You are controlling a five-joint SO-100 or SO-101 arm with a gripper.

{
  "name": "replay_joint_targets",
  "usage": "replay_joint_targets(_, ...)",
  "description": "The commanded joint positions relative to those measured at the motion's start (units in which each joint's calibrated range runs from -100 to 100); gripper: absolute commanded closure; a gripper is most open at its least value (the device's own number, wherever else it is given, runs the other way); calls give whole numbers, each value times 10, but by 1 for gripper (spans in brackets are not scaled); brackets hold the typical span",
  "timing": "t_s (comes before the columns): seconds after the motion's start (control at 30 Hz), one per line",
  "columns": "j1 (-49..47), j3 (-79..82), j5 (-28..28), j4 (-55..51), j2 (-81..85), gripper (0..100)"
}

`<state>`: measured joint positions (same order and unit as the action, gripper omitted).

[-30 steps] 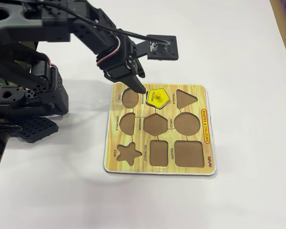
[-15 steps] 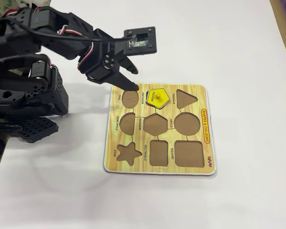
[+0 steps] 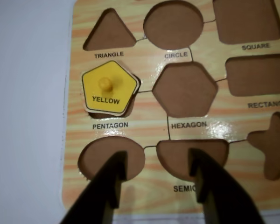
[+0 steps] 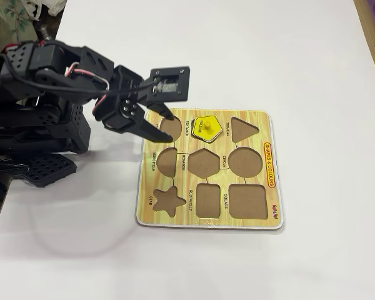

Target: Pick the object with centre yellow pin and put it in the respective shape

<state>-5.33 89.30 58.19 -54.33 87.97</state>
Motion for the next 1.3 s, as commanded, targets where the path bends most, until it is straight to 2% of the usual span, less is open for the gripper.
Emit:
replay_joint_targets(0.0,2,34,-1,7,35,85)
replay_joint_targets(0.23,3,97,-2,-8,47,84)
replay_joint_targets(0.6,24,97,-3,-178,52,85)
replay_joint_targets(1.27,24,97,-8,-179,52,84)
